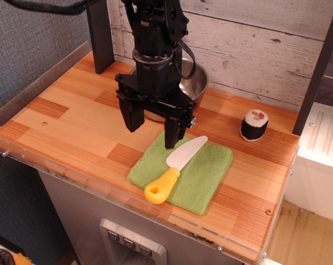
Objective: Place the knife on the far edge of the table
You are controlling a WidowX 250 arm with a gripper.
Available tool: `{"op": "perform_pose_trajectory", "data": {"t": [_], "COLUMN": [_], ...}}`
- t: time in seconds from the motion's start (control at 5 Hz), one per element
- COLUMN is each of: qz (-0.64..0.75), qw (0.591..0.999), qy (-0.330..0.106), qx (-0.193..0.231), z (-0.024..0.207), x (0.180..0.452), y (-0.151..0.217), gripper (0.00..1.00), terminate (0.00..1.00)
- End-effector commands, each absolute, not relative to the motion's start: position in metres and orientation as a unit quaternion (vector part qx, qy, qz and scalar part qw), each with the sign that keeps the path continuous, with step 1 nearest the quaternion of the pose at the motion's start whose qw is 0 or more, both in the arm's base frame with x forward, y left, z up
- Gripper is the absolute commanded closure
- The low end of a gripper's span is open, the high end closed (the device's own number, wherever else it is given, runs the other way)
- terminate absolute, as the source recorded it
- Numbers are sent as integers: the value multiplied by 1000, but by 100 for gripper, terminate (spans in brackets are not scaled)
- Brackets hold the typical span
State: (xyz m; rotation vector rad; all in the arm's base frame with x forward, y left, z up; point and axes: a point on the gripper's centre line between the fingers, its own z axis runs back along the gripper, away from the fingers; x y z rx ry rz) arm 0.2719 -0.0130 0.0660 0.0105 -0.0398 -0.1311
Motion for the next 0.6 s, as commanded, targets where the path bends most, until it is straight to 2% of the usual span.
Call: {"op": "perform_pose_trajectory", "data": {"t": [0.0, 0.4], "qz": [-65, -95], "qw": [998, 995], "qy": [-20, -12], "qx": [5, 23], "z": [66, 49], "x": [272, 262], "y": [-13, -37], "gripper": [0, 0], "terminate": [0, 0]}}
